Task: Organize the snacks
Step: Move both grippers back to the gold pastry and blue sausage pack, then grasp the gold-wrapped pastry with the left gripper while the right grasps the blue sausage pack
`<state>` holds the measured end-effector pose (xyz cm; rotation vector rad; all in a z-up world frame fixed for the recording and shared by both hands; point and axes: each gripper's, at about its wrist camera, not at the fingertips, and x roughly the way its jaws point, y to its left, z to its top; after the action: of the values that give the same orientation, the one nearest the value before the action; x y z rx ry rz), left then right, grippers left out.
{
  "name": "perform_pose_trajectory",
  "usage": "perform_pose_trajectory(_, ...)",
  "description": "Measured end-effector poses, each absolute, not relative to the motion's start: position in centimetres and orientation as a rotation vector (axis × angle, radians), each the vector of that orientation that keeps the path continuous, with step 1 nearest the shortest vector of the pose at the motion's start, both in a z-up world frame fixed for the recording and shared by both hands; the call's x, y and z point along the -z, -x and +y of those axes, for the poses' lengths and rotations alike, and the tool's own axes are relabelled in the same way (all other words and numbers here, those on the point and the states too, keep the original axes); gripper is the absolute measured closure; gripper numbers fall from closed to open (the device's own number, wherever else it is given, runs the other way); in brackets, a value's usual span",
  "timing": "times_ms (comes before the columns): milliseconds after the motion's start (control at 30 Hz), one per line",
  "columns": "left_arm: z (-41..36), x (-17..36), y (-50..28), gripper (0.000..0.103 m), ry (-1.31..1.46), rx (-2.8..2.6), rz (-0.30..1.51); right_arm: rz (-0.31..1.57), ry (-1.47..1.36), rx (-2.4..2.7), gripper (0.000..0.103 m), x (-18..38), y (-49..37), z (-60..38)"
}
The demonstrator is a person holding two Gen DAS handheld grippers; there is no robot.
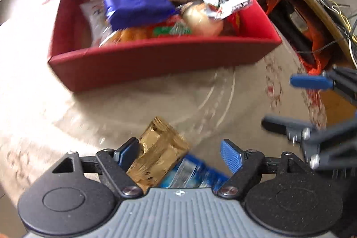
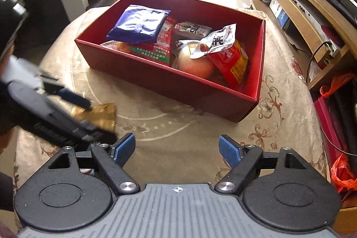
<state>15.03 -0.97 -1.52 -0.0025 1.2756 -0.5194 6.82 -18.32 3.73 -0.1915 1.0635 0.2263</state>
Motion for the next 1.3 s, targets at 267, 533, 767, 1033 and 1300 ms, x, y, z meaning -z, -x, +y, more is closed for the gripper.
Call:
perform_pose_trajectory(267,-1.5,2.6,-14.5,0.025,-0.165,0.508,1.253,1.098,0.279,-0.353,0.017,-2.6,-6.0,-15.4)
perform_pose_trajectory(533,-2.8,2.7,-13.6,0.041,-0.332,0.403,1.223,1.132,0.369,-0.389,0.017,-1.7,-5.5,-13.7)
perform_pose_trajectory(767,-0.9,2.2,-12.6,0.064,-0.287,0.344,1.229,1.128,0.413,-0.455,0.017,-1.7,-4.7,-12.3)
perform_pose_trajectory(1033,-0.4,1.8,-12.3,0.058,-0.268,0.316,1.24,1.134,0.602,-0.575,0.016,0.8,-3.7,-7.7)
perform_pose_trajectory(1300,0.7,1.9,-12.8,0.043,-0.257,0.303,1.251,1.169,0.554,-0.643,0.034,1.9,-3.1,-7.2)
